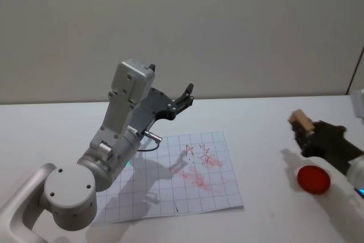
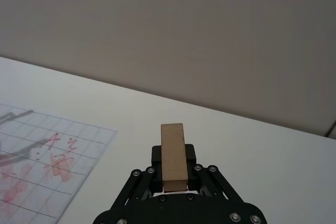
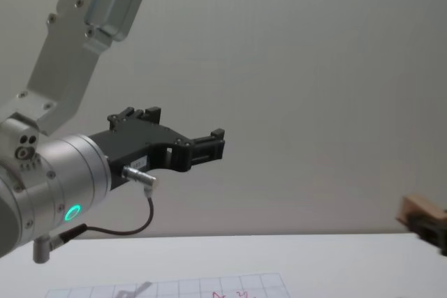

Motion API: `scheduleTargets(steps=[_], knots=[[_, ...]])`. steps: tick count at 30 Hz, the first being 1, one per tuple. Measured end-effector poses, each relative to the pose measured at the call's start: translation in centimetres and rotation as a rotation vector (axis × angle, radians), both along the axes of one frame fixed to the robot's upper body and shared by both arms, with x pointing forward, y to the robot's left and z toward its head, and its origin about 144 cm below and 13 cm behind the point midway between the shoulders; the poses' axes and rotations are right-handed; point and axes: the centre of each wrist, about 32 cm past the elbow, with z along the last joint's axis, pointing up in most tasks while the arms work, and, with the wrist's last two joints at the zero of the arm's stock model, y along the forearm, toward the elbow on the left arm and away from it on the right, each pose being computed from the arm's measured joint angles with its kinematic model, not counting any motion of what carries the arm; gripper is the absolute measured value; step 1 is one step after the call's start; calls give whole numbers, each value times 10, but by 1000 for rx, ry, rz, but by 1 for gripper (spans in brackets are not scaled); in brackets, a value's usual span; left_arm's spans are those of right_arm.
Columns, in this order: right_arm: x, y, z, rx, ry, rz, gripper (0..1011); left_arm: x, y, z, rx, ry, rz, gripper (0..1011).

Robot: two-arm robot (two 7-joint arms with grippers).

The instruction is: Use the one hand to pick up the stamp and affix it onto the A4 paper.

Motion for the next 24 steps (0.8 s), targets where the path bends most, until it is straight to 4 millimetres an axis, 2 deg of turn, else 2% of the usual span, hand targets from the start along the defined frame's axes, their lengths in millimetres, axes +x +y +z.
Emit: scheduleTargets(steps=[11, 24], knots=[[-18, -26, -1, -37, 90, -70, 220, 0, 0, 0, 0, 0, 0, 1001], [-29, -33, -5, -57, 191, -30, 220, 0, 0, 0, 0, 0, 0, 1001]])
